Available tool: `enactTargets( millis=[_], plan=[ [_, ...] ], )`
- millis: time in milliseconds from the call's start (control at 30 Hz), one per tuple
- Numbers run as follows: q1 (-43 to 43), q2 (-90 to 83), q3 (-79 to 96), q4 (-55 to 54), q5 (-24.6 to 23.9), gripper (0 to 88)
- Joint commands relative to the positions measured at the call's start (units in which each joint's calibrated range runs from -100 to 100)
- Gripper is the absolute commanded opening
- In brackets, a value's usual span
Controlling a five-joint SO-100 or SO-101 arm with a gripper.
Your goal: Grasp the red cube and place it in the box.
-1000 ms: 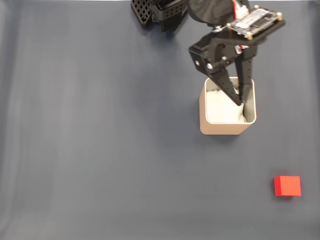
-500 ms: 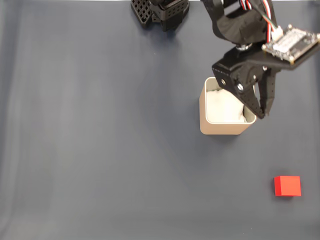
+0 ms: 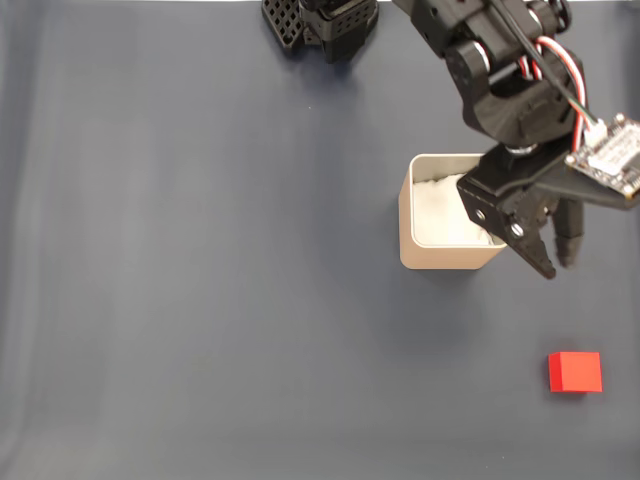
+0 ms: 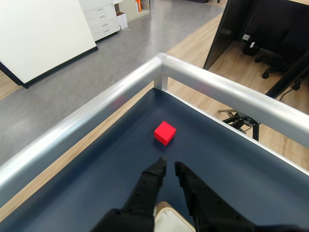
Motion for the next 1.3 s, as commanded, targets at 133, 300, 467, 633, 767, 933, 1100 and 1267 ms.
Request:
enactTargets(
  millis=[133,300,467,633,767,933,1100,1267],
  plan=[
    [-0.2,4.4,-6.3,-0.2,-0.6,19.7],
    [-0.3,8.3,-8.9,-0.3,-1.0,26.4],
    [-0.3,12.7,-11.7,-0.7,-0.5,30.0],
    [0.0,17.8,-14.1,-5.6,-1.2,35.0],
    [0.0,21.9,-18.0,-6.2,-2.0,38.2],
    [0.0,25.9,-22.5,-6.3,-3.0,38.9],
    [0.5,29.5,-25.7,-6.3,-3.9,39.8],
    [0.7,33.2,-28.8,-6.6,-4.6,42.2]
  ],
)
